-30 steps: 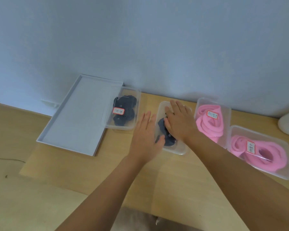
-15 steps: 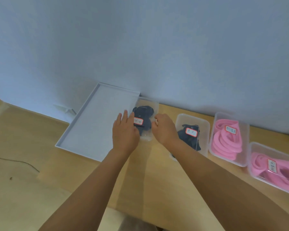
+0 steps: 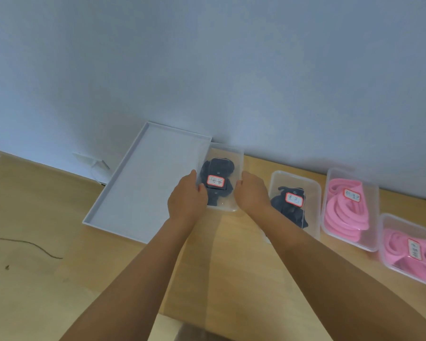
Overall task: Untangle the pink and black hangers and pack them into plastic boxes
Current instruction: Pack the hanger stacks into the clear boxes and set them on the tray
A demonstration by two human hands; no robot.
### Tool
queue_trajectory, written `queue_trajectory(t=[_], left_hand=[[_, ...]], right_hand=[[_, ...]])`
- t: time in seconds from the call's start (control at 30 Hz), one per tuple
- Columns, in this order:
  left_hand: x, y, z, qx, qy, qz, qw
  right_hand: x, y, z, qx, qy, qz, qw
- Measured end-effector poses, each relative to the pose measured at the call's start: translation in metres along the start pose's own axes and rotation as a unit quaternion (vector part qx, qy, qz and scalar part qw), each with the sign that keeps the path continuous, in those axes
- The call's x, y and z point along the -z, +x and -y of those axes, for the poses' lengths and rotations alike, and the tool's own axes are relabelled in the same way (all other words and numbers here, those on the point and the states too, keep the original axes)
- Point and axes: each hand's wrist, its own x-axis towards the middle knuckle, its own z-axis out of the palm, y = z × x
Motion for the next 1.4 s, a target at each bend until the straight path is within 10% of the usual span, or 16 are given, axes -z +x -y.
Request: queue_trajectory(t=[0.3,0.6,1.4], left_hand=[[0.001,0.015,0.0,-0.108,0.166,0.033,0.98],[-0.02,0.006,-0.006,-0.088,0.209,0.074,0.971],[-0.024,0.012,0.005,-0.133,0.055,0.065,0.987]], right_hand=[[0.009,0.009,-0.003,0.11,-0.042,0.091,0.989],[0.004,0.018,-0.002,0.143,-0.265,-0.013,0.953],[-0.005,0.062,0.041,0.195,-0.262,0.035,0.945]])
